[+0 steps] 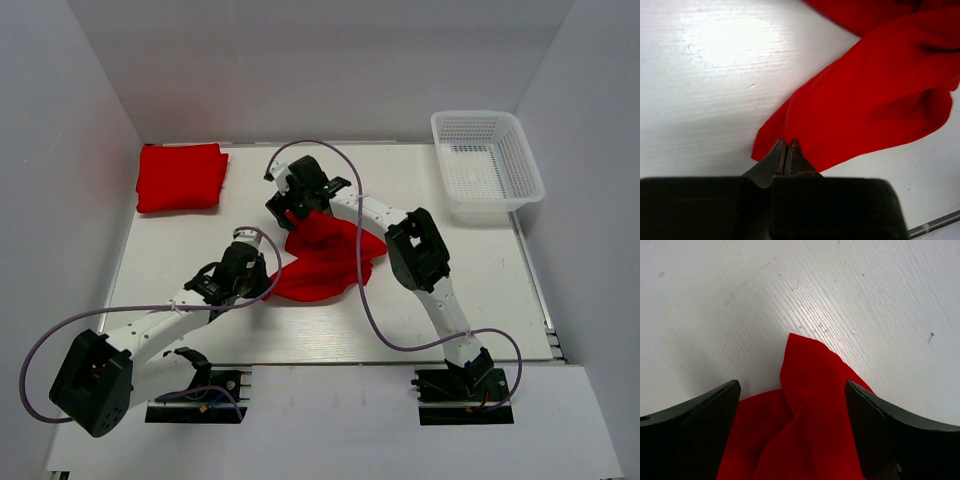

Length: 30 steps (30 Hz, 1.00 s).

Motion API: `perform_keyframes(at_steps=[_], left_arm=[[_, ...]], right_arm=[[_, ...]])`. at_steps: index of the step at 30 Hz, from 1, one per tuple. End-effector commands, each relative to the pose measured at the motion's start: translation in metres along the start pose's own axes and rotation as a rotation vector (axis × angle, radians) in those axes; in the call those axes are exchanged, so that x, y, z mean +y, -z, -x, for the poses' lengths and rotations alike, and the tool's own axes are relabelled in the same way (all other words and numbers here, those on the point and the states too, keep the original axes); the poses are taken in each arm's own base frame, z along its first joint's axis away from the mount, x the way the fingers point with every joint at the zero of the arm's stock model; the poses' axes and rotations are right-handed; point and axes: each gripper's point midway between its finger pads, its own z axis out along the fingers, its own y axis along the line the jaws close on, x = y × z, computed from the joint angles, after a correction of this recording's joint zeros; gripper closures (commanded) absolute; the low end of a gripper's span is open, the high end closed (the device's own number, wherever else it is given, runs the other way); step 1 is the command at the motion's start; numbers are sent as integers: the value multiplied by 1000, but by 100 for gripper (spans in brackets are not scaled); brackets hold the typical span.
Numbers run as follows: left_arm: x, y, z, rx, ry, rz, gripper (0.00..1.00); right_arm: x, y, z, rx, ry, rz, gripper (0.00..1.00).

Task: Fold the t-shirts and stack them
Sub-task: Flatten out the tshirt

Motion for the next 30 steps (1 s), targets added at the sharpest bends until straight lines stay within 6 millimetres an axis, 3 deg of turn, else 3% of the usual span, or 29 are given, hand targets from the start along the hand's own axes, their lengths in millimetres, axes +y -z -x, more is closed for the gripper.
perform_keyframes(at_steps=[1, 4, 14, 16, 17, 19, 20, 21, 22, 23, 24, 25, 27, 29, 30], left_arm=[[5, 4, -16, 41, 7, -2, 100], [3, 6, -16, 26, 9, -22, 100], [9, 12, -16, 13, 9, 2, 100], [7, 12, -12, 5, 9, -3, 100], [6, 14, -11, -3, 10, -8, 100], [9, 14, -12, 3, 9, 7, 100], [8, 15, -7, -11, 10, 9, 100], [9, 17, -6, -6, 9, 23, 100], [13, 18, -2, -18, 9, 48, 100], [12, 19, 4, -33, 9, 58, 100], [21, 21, 8, -49, 16, 110, 100], [25, 22, 11, -51, 28, 145, 100], [29, 28, 33, -107, 29, 211, 100], [29, 35, 54, -139, 36, 264, 100], [34, 41, 67, -184, 49, 307, 100]], right_arm=[[-20, -5, 28, -80, 6, -96, 10], [-19, -20, 5, -14, 5, -115, 10], [-36, -50, -29, 36, -47, -214, 10], [-42, -51, -26, 21, -63, -240, 20], [-43, -53, -30, 37, -70, -251, 40], [-47, -51, -25, 19, -92, -268, 66], [-50, -44, -15, 0, -101, -277, 90], [-52, -42, -18, 6, -121, -297, 100], [-57, -38, -17, 0, -128, -322, 100], [-64, -27, -2, -44, -129, -351, 100], [-69, -17, -13, -23, -128, -410, 100], [-75, 1, 21, -135, -125, -442, 100], [-84, 28, 39, -193, -134, -507, 100], [-109, 78, 75, -311, -178, -644, 100], [-115, 89, 81, -335, -191, -670, 100]])
